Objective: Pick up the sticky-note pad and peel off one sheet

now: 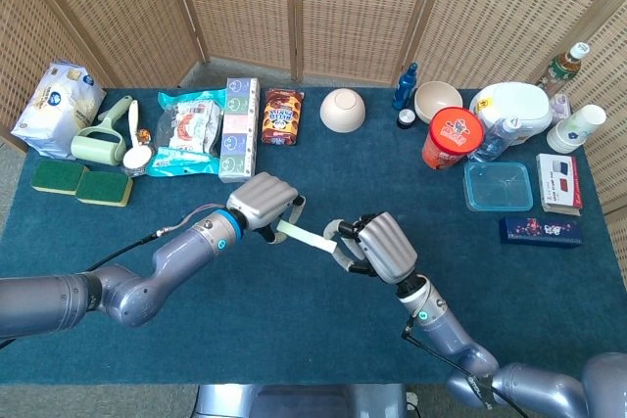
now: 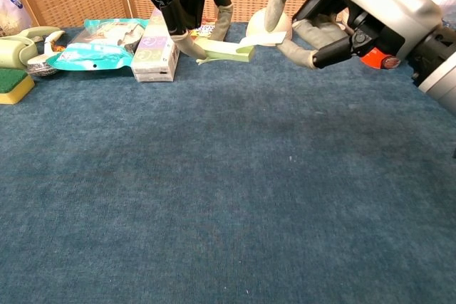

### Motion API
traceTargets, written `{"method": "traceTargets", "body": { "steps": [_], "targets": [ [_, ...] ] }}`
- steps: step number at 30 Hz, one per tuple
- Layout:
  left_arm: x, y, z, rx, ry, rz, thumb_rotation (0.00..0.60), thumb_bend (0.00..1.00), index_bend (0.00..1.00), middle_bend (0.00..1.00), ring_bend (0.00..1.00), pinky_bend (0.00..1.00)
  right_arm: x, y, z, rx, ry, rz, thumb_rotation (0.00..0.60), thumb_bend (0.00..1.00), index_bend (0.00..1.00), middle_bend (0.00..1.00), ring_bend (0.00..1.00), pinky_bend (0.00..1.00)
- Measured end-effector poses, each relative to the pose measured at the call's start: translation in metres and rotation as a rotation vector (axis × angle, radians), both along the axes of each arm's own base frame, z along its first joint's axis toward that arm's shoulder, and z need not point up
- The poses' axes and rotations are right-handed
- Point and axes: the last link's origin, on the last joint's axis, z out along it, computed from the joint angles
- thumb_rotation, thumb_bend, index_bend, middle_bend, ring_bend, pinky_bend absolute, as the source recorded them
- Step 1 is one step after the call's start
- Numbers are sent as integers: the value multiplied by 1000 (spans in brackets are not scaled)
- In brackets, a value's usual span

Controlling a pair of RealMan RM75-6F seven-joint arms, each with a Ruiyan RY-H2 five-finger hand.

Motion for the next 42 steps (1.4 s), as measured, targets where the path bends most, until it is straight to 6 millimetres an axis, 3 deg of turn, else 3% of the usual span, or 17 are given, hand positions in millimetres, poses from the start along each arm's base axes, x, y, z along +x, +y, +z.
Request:
{"method": "traceTargets", "body": {
  "steps": [42],
  "targets": [
    [3,4,-4,-9,1,5,600,479,848,1000,1000,1000,3,-1,-2,7,-9,1,600,426,571,953,927,839]
  ]
}}
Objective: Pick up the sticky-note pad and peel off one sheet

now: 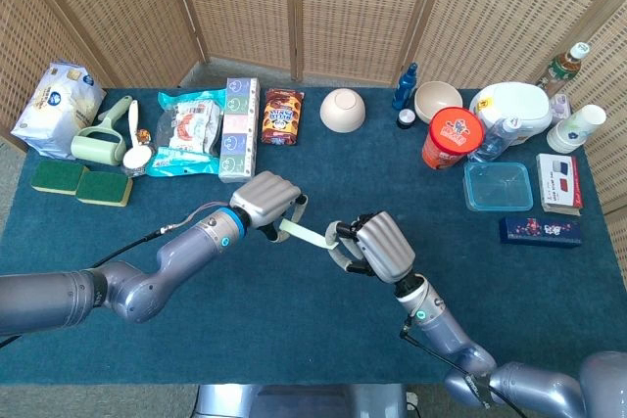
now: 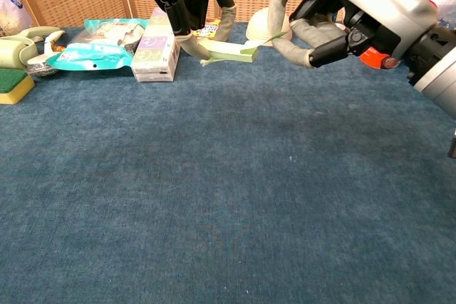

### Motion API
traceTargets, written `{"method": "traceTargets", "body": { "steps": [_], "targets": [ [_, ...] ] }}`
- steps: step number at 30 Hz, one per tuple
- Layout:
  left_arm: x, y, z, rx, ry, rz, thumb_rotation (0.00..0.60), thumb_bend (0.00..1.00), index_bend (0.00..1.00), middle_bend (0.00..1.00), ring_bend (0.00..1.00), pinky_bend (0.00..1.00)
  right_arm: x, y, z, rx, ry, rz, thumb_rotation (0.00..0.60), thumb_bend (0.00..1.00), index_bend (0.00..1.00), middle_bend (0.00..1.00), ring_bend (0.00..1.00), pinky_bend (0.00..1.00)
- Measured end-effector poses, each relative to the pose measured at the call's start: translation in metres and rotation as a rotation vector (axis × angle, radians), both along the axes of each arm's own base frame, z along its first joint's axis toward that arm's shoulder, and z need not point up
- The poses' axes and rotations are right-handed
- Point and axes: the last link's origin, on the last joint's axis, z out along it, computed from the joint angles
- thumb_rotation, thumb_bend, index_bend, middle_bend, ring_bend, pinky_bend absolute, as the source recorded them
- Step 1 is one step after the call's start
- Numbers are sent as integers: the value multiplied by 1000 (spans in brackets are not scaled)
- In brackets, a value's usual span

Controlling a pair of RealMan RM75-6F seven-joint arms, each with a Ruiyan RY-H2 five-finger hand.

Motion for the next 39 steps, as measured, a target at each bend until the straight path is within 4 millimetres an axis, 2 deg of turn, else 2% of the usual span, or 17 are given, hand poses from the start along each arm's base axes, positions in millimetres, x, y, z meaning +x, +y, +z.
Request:
{"method": "traceTargets", "body": {
  "steps": [16,25,39],
  "targets": [
    [-4,2,-4,3,12,-2,600,479,848,1000,1000,1000,-4,-2,1,5,-8,-13,600,426,630,959,927,839],
    [-18,5,-5,15,27,24,600,479,848,1000,1000,1000,-8,-3,4,6,-7,-23,600,426,638,962,927,839],
    [-49,10,6,42,22,101,600,479,848,1000,1000,1000,-15,-3,6,4,-1,-38,600,426,644,964,927,838]
  ]
}}
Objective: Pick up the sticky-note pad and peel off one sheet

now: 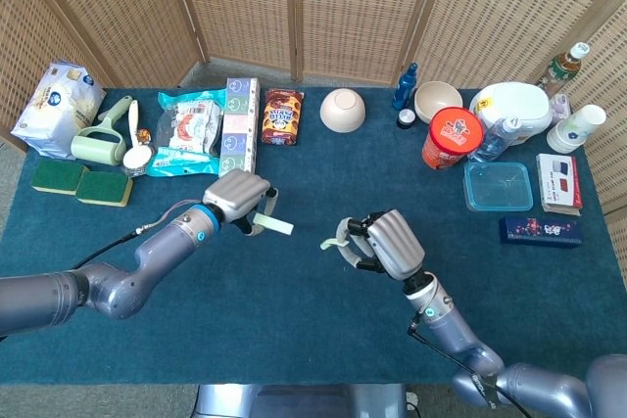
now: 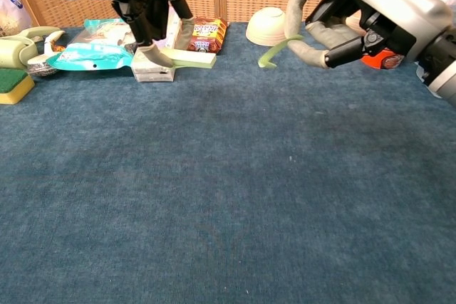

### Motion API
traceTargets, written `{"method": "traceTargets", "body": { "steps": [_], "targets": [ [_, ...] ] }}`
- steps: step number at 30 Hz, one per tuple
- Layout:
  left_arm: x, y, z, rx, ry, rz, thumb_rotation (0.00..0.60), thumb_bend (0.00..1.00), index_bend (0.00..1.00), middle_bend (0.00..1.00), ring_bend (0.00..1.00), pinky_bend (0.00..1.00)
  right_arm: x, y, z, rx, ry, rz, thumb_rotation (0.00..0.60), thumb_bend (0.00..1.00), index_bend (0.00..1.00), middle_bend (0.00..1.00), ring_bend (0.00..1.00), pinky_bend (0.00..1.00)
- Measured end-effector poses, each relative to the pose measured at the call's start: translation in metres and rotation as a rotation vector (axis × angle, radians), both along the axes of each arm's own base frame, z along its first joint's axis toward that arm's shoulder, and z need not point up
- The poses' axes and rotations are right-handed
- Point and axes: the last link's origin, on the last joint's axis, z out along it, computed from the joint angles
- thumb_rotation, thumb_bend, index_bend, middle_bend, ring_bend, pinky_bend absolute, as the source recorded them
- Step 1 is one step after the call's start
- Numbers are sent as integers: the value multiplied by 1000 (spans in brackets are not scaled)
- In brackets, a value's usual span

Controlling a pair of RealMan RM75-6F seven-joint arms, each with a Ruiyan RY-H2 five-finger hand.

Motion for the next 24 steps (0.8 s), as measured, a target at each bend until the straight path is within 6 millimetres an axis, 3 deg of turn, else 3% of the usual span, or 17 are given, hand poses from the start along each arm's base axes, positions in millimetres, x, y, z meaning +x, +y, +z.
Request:
{"method": "traceTargets", "body": {
  "steps": [3,9,20,24],
  "targets": [
    [-7,0,3,7,-1,14,600,479,848,1000,1000,1000,-3,0,1,-1,4,-6,600,426,630,958,922,831],
    [-22,0,9,33,-2,37,600,476,848,1000,1000,1000,-13,-2,5,0,37,-23,600,426,512,879,840,750],
    [-61,-9,14,70,-12,105,600,469,839,1000,1000,1000,-45,-6,18,45,142,-95,600,426,211,543,532,475],
    [-72,-14,15,79,-19,117,600,468,839,1000,1000,1000,-53,-6,22,52,146,-120,600,426,164,463,449,427]
  ]
}}
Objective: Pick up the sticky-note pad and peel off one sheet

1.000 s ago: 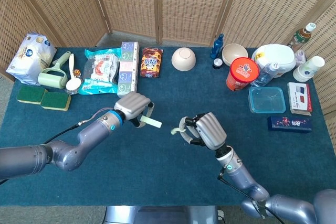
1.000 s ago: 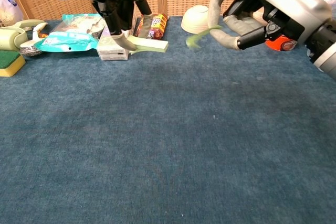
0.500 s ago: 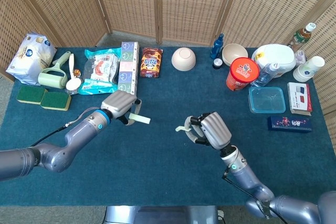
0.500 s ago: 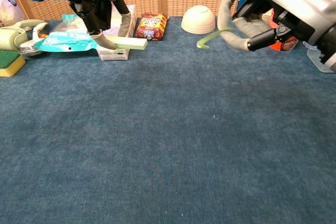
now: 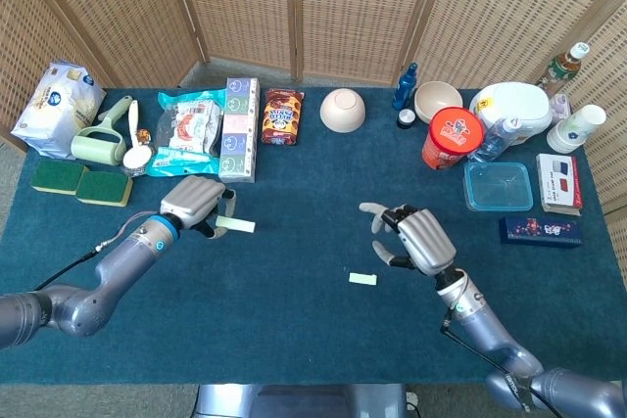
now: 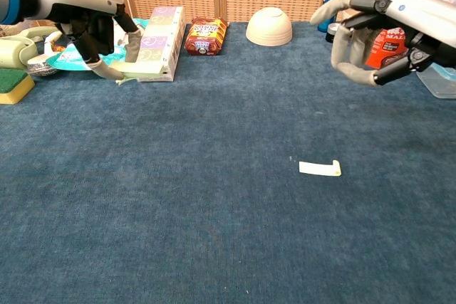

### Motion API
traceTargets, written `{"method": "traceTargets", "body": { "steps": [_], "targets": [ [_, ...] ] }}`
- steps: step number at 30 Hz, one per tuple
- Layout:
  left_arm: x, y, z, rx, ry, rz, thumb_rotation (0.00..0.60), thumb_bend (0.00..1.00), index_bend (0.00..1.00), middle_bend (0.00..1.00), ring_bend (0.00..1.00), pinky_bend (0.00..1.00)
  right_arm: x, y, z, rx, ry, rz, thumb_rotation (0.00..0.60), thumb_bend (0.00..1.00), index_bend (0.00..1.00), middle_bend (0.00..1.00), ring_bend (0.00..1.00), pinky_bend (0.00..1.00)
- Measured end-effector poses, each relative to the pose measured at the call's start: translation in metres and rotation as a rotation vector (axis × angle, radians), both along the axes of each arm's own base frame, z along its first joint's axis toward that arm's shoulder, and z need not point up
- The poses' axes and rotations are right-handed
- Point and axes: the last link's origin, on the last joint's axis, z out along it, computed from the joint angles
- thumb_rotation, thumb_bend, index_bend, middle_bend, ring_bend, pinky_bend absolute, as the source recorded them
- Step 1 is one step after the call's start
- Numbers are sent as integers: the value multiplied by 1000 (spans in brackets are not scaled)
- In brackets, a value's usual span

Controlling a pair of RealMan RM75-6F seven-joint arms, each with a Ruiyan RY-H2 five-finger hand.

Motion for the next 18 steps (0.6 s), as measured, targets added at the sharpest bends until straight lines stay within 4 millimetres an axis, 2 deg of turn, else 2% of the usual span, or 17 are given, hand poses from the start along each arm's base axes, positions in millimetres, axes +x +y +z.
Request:
{"method": "traceTargets", "body": {
  "steps": [7,10,13,16,18],
  "targets": [
    [-13,-4,-6,11,0,2,600,457,814,1000,1000,1000,-10,0,9,-18,-5,-25,600,426,150,433,421,422],
    [-17,-5,-8,18,9,-4,600,420,708,1000,990,1000,-12,0,12,-23,-7,-32,600,426,146,430,418,421],
    [-21,-5,-10,23,27,-15,600,362,561,957,889,1000,-12,0,14,-25,-11,-35,600,426,144,430,418,421],
    [-26,-7,-12,16,51,-17,600,307,445,797,731,954,-12,0,16,-29,-13,-36,600,426,144,430,418,421],
    [-29,-9,-13,13,55,-10,600,282,375,673,605,852,-12,-1,17,-31,-12,-37,600,426,144,430,418,421]
  ]
}}
